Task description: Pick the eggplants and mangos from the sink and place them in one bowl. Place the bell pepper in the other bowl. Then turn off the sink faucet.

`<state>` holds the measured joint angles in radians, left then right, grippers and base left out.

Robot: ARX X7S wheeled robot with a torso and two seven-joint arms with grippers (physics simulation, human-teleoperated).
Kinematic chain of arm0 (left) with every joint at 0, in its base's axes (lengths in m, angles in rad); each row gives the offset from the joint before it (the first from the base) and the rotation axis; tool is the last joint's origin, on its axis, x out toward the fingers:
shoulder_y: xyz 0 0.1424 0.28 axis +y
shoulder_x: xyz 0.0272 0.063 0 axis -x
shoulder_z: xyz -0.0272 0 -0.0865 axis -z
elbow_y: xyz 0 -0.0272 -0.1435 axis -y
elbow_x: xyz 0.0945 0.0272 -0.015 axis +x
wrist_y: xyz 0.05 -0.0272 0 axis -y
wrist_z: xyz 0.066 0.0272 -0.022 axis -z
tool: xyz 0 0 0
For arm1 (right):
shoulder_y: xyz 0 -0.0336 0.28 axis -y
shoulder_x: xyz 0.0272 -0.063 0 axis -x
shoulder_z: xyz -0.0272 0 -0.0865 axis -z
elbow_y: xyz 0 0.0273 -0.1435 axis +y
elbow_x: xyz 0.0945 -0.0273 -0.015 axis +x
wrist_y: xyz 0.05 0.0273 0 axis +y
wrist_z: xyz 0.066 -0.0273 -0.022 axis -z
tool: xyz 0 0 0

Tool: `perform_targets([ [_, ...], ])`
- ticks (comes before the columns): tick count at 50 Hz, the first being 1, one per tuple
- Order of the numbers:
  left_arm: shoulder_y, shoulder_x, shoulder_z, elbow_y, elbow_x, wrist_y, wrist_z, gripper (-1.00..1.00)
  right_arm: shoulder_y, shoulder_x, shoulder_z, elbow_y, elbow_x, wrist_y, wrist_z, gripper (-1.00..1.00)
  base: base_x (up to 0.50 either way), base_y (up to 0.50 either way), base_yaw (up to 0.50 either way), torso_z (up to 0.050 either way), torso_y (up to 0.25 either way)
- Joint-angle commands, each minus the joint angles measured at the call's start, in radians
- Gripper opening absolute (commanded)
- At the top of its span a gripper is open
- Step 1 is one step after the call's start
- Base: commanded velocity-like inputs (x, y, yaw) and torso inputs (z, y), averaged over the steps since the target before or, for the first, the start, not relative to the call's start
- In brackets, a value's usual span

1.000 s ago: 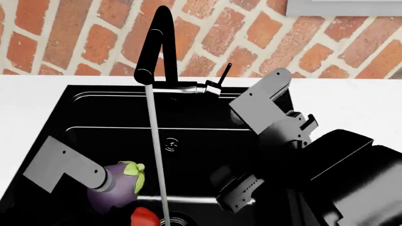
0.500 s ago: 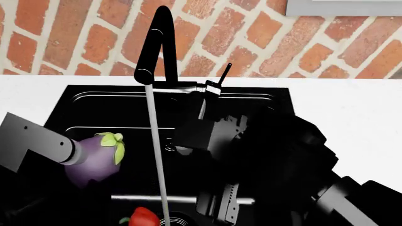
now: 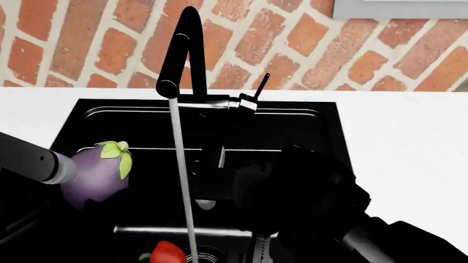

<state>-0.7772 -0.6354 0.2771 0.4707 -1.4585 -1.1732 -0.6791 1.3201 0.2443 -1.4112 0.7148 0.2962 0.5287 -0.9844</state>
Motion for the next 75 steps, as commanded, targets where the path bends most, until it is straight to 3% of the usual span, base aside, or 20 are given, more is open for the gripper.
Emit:
perform_targets([
  [1,-0.004,-0.007,-0.037,-0.004,-0.016,0.033,-0.013,-1.0,-0.01,-0.009,0.005,0.012,0.012,0.015,-0.018,1.0,0.0,0.0,0.0,0.0,0.0],
  [26,0.02,-0.018,-0.041,-0.015,0.012,0.069,0.021,-1.0,0.0,-0.024,-0.015,0.025,0.015,0.075,-0.043,1.0,0.0,0.0,0.0,0.0,0.0],
  [36,0.028,-0.023,-0.035,0.006,0.059,0.097,0.067,-1.0,-0.016,-0.016,0.043,0.001,0.012,0.097,0.107,1.0,0.0,0.0,0.0,0.0,0.001],
  [75,0.029,-0.005,0.021,0.011,0.24,0.191,0.152,-1.0,-0.012,-0.019,0.033,0.005,0.014,0.108,0.091,1.0,0.0,0.0,0.0,0.002,-0.035],
])
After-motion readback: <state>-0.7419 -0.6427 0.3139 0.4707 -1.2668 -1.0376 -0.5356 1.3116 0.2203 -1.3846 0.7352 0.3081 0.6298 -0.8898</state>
